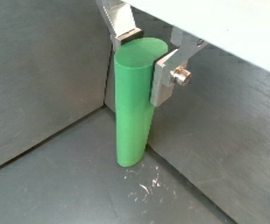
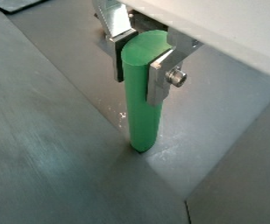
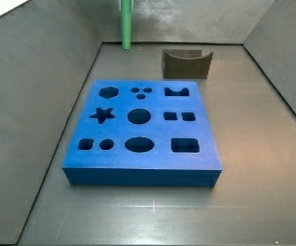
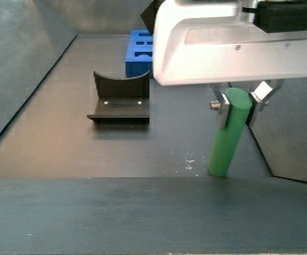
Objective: Pick up the oval object. Move up. Move to above the board. Insert the oval object.
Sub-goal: Pick up the oval object, then move up, then move to above the board.
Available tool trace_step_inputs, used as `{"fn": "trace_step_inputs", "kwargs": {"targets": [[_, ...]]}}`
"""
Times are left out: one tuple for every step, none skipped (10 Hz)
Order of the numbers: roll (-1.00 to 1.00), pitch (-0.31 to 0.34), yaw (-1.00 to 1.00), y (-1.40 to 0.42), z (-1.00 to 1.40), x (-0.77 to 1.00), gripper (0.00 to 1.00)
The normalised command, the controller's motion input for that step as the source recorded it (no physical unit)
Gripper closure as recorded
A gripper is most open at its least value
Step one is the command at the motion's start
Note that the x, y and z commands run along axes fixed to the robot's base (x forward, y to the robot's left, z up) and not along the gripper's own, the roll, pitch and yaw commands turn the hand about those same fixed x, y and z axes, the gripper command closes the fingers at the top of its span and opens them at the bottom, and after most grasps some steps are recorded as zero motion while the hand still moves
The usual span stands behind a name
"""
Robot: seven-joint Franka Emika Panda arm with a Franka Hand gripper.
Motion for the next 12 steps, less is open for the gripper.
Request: {"fn": "trace_step_inputs", "kwargs": {"targets": [[0.00, 0.000, 0.00, 0.00, 0.00, 0.00, 1.00], [0.00, 0.000, 0.00, 0.00, 0.00, 0.00, 1.00], [0.00, 0.000, 0.00, 0.00, 0.00, 0.00, 1.00], [0.00, 0.000, 0.00, 0.00, 0.83, 0.00, 1.00], [0.02, 0.035, -0.02, 0.02, 0.73, -0.01, 1.00], [0.04, 0.056, -0.02, 0.02, 0.60, -0.01, 1.00], [0.06, 0.082, -0.02, 0.01, 0.41, -0.01, 1.00], [0.07, 0.096, 0.00, 0.00, 0.26, 0.00, 1.00], [0.05, -0.046, 0.04, -0.24, 1.00, -0.07, 1.00], [0.06, -0.038, 0.04, -0.25, 1.00, -0.07, 1.00], [0.08, -0.026, 0.04, -0.23, 1.00, -0.08, 1.00], [0.10, -0.009, 0.03, -0.21, 1.00, -0.08, 1.00]]}}
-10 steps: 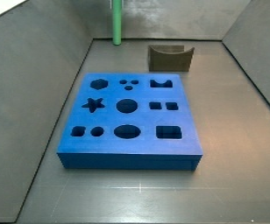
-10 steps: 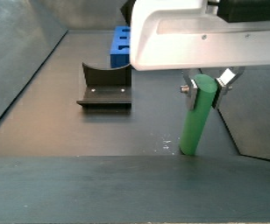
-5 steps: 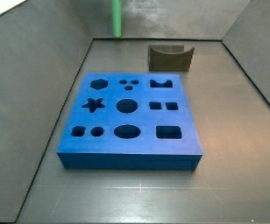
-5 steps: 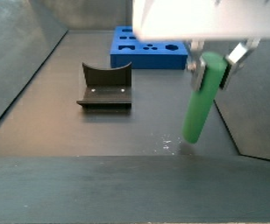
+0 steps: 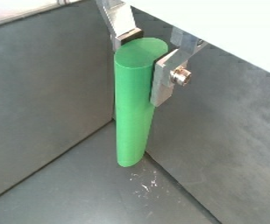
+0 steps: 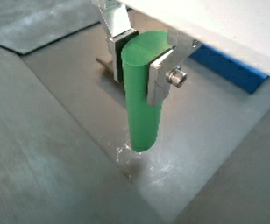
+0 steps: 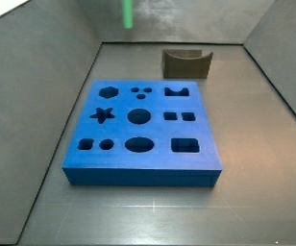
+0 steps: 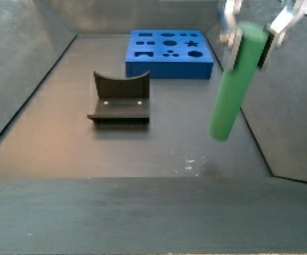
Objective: Pick up the oval object. Move up. Move to above the board. Insert the oval object.
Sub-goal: Move to above the board.
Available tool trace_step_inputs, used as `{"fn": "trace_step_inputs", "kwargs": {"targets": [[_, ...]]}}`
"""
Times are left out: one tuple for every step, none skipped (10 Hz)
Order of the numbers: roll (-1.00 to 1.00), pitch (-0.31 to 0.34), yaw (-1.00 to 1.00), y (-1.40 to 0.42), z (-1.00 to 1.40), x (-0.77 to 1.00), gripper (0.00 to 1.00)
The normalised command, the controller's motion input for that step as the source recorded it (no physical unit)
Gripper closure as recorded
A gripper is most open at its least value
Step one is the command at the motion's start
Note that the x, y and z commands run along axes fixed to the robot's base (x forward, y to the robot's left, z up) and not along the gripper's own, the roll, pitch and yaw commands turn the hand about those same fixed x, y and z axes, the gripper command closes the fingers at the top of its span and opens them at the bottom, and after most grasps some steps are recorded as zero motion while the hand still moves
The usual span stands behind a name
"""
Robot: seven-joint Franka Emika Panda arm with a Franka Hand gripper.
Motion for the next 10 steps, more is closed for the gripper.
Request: {"fn": "trace_step_inputs", "kwargs": {"targets": [[0.10, 0.008, 0.03, -0.19, 1.00, -0.07, 1.00], [0.10, 0.024, 0.02, -0.18, 1.00, -0.07, 1.00], [0.09, 0.038, 0.02, -0.17, 1.00, -0.07, 1.00], [0.09, 0.050, 0.02, -0.15, 1.00, -0.06, 1.00], [0.08, 0.069, 0.02, -0.13, 1.00, -0.05, 1.00], [0.07, 0.080, 0.02, -0.11, 1.00, -0.04, 1.00], [0.08, 0.087, 0.02, -0.07, 0.85, -0.02, 1.00], [0.08, 0.094, 0.03, -0.05, 0.70, -0.01, 1.00], [0.08, 0.095, 0.03, -0.03, 0.49, 0.00, 1.00], [0.08, 0.091, 0.03, -0.02, 0.34, -0.01, 1.00]]}}
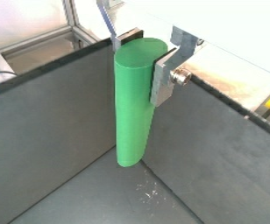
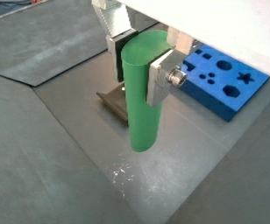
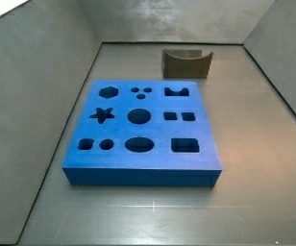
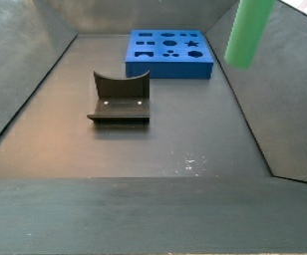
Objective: Pick up the oval object. Move up. Move to above the board. Insert the oval object.
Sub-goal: Move to above the board.
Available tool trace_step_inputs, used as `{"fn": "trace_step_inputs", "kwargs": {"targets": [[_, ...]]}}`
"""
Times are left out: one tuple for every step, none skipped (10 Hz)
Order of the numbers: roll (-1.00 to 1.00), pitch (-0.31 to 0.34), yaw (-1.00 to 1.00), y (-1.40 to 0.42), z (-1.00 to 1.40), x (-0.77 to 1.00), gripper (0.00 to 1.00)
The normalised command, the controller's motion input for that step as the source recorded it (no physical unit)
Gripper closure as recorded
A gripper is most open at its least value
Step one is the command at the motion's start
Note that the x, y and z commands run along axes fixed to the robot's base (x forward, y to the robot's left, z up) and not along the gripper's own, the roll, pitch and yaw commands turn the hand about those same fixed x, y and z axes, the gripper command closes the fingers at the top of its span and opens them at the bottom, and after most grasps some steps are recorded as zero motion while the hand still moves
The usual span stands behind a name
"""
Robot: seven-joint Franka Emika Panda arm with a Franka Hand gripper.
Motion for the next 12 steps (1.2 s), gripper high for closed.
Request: {"fn": "trace_step_inputs", "kwargs": {"targets": [[0.08, 0.089, 0.03, -0.02, 0.23, -0.01, 1.00], [-0.07, 0.314, -0.38, -1.00, -0.01, 0.18, 1.00], [-0.06, 0.289, -0.33, -1.00, -0.01, 0.18, 1.00], [-0.07, 0.218, -0.20, -1.00, -0.01, 0.18, 1.00], [-0.09, 0.169, -0.14, -1.00, -0.01, 0.18, 1.00], [-0.04, 0.108, -0.04, -1.00, -0.01, 0.19, 1.00], [-0.03, 0.094, -0.01, -1.00, -0.01, 0.19, 1.00], [-0.03, 0.072, 0.00, -1.00, -0.01, 0.19, 1.00], [-0.03, 0.068, 0.00, -1.00, -0.01, 0.20, 1.00], [0.00, 0.071, 0.00, -1.00, -0.01, 0.21, 1.00], [-0.01, 0.071, 0.01, -1.00, -0.01, 0.21, 1.00], [0.00, 0.072, 0.01, -1.00, -0.01, 0.23, 1.00]]}}
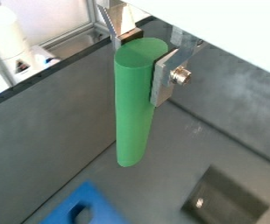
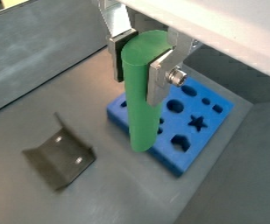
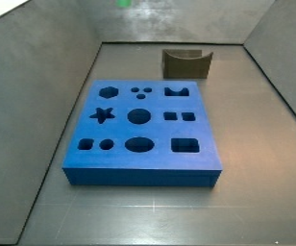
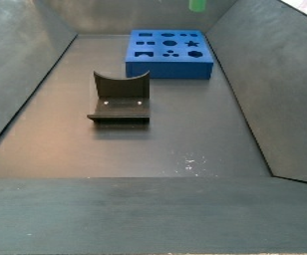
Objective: Pick up the oval object. Move up. Move to above the board. Insert the oval object.
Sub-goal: Move to above the board.
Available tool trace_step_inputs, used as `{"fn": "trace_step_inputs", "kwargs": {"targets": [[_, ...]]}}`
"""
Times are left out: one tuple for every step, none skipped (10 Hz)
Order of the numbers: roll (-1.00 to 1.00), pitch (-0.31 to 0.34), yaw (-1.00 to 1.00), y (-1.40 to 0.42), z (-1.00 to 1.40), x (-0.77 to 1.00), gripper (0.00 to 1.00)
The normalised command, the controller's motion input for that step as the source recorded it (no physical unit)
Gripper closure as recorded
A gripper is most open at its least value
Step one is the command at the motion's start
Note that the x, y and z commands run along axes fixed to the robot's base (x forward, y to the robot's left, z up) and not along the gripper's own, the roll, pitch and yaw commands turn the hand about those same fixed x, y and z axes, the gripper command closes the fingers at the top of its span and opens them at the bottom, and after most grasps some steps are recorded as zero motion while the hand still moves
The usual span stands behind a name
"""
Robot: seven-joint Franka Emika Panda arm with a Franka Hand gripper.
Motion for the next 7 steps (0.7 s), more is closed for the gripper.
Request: {"fn": "trace_step_inputs", "kwargs": {"targets": [[-0.01, 0.070, 0.01, -1.00, -0.01, 0.23, 1.00], [0.00, 0.070, 0.01, -1.00, 0.00, 0.24, 1.00], [-0.02, 0.075, 0.01, -1.00, 0.00, 0.25, 1.00], [0.00, 0.078, 0.00, -1.00, 0.00, 0.27, 1.00], [-0.01, 0.080, 0.01, -1.00, 0.00, 0.27, 1.00], [0.01, 0.087, 0.01, -1.00, 0.01, 0.30, 1.00], [0.01, 0.090, 0.00, -0.90, 0.01, 0.29, 1.00]]}}
